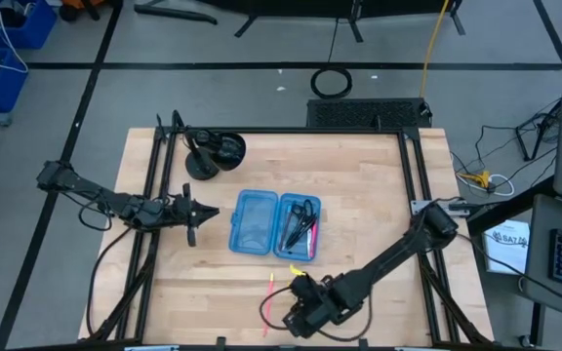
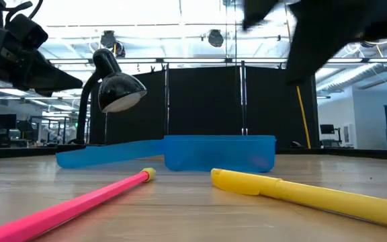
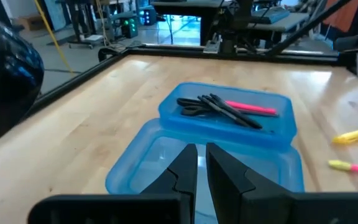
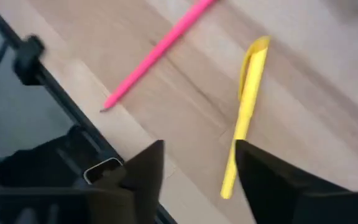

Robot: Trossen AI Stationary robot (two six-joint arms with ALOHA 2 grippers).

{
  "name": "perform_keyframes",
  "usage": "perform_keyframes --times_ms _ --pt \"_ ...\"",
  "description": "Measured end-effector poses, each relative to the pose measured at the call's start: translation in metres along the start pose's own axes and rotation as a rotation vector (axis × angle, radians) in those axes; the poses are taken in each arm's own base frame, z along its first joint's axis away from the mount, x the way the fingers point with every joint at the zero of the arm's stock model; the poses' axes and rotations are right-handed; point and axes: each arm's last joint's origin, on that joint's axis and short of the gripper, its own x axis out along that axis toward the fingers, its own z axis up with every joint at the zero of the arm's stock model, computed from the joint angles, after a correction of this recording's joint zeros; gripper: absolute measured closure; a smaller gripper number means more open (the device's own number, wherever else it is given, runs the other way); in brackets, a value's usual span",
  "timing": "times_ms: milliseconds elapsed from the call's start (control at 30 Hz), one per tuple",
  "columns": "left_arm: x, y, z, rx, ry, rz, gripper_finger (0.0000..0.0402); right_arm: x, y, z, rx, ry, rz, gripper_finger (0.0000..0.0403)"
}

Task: Pick & place school supplies into a supply box
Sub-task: Put the yellow pen into the blue box

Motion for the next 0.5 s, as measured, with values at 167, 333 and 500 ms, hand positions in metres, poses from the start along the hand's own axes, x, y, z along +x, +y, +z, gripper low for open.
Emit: perform_keyframes --times_ms 167,333,500 --pt "0.0 0.0 0.0 0.056 -0.003 0.018 0.0364 0.032 0.004 0.016 0.021 0.104 0.067 0.0182" --pt "0.0 0.001 0.0 0.094 -0.004 0.026 0.0364 0.04 -0.008 0.022 0.033 0.149 -0.034 0.0201" --pt "0.0 0.001 0.0 0.112 -0.005 0.026 0.0364 0.035 -0.011 0.024 0.005 0.146 -0.062 0.0215"
